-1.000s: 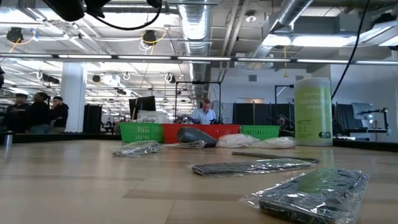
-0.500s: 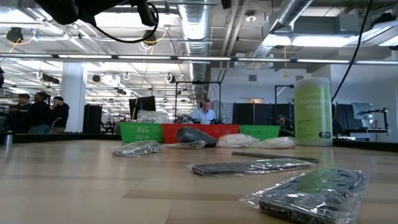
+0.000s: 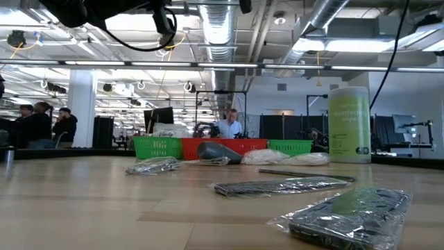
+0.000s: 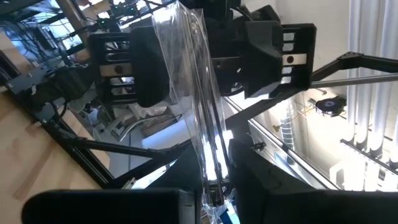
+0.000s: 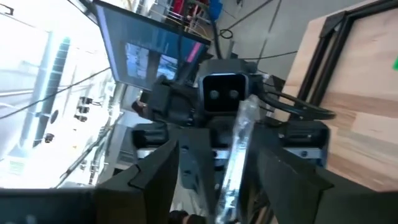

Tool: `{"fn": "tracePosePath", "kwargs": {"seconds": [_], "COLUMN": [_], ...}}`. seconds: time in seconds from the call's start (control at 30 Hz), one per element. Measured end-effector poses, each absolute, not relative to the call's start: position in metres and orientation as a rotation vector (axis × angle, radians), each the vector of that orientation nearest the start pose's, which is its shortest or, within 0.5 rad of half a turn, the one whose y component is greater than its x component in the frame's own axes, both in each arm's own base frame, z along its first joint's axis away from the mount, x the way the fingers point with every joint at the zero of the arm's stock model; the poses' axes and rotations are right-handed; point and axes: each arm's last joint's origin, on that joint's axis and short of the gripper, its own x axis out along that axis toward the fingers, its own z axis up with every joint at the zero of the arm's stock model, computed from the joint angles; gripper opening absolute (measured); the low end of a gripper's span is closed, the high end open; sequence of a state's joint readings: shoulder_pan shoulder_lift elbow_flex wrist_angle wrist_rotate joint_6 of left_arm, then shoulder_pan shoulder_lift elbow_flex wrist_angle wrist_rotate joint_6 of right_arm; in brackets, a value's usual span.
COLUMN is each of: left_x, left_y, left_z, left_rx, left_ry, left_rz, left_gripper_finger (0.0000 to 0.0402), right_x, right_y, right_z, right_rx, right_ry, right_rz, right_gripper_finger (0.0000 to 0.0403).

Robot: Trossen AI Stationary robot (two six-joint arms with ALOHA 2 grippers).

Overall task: Pick & Place Travel size toiletries
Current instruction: Put the nail cutter into the right green basket

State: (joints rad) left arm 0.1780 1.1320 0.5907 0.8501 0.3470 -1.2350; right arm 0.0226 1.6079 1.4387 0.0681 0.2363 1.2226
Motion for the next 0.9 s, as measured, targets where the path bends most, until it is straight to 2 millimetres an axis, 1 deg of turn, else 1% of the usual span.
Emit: {"fn": "tracePosePath", "kwargs": {"seconds": [0.17, 0.43, 0.67, 0.83, 0.9], "left_x": [0.2372, 0.2372, 0.2372, 0.2372, 0.2372], "left_y": [0.0330, 0.0339, 0.0340, 0.0340, 0.0341], "left_z": [0.2963, 0.2960, 0.2960, 0.2960, 0.2958], "left_rx": [-1.138, -1.137, -1.137, -1.138, -1.139], "left_ry": [-0.154, -0.155, -0.155, -0.155, -0.153], "left_rz": [-0.323, -0.318, -0.317, -0.316, -0.315], "left_gripper_finger": [0.0047, 0.0047, 0.0047, 0.0047, 0.0047], "right_x": [0.3768, 0.3768, 0.3766, 0.3773, 0.3840], "right_y": [-0.0027, -0.0034, -0.0068, -0.0070, -0.0087], "right_z": [0.3747, 0.3715, 0.3723, 0.3716, 0.3684], "right_rx": [1.200, 1.181, 1.167, 1.167, 1.174], "right_ry": [-0.043, -0.017, -0.040, -0.044, -0.067], "right_rz": [-0.262, -0.281, -0.307, -0.310, -0.297], "right_gripper_finger": [0.0210, 0.0191, 0.0181, 0.0184, 0.0192]}}
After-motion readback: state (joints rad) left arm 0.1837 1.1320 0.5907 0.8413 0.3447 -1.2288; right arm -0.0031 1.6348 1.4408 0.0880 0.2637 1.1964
